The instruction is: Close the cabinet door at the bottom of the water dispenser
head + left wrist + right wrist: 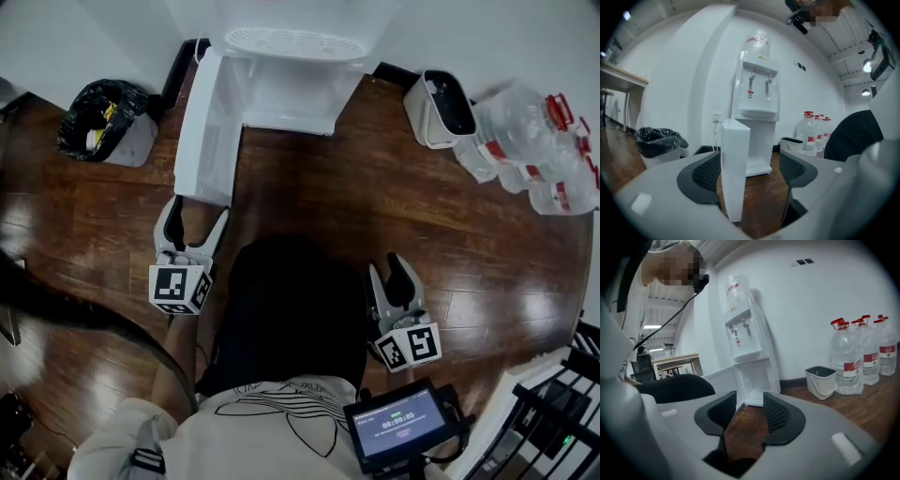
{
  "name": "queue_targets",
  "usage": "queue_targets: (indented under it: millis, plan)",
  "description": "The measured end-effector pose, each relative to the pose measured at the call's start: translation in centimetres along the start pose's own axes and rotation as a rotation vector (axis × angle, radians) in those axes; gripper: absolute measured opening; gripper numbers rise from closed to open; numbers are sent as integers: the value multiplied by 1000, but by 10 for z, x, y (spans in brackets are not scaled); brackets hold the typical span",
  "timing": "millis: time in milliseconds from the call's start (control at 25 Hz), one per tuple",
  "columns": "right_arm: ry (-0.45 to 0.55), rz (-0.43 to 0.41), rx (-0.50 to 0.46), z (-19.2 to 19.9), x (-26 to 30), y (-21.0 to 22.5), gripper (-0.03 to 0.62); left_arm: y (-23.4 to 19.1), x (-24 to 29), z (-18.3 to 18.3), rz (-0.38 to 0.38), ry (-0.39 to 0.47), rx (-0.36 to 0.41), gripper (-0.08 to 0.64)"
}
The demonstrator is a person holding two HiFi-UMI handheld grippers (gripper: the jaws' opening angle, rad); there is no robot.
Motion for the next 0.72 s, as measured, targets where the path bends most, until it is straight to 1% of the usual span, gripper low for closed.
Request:
queue_targets:
  millis: [40,80,120,160,200,240,320,360,400,440,480,520,560,640,680,720]
  plan:
    - [6,16,8,3,-10,1,181,3,5,3,-3,5,-17,393]
    - [13,35,16,5,-21,3,181,5,9,4,-10,12,-18,391]
    - [18,55,24,7,-30,5,181,9,13,4,-11,16,-6,387]
    - [22,72,30,9,-38,8,181,13,17,2,3,16,9,384]
    - [25,88,33,10,-44,10,181,21,21,1,42,13,20,377]
    - [27,102,34,11,-48,13,181,32,25,0,110,11,27,371]
    - [32,126,37,13,-51,18,181,61,34,1,296,24,31,332]
    - [34,134,40,15,-49,20,181,72,38,0,359,43,21,290]
    - [36,133,42,16,-45,22,181,77,39,-2,375,66,2,211]
    - [36,119,39,18,-38,23,181,75,38,-6,357,88,-23,170]
    - [30,89,28,20,-26,22,183,69,34,-10,327,101,-46,167]
    - [19,44,6,21,-10,19,196,62,29,-12,300,99,-52,167]
    - [7,-9,-26,22,11,15,236,52,22,-11,277,85,-40,167]
    - [-10,-111,-96,20,60,5,274,31,6,-3,226,40,-4,167]
    - [-17,-145,-124,17,86,1,295,21,-3,2,201,12,3,167]
    - [-20,-162,-145,13,111,-2,301,13,-12,6,180,-16,5,167]
Point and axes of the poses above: the fingertips, and each gripper's own axes: x forward along the fingers, y to its right, z out of its underside, the point moved 6 cm from there along -x, backward along the fingers, and after that the axes turned 3 degrees about -x, right-handed, at the moved point
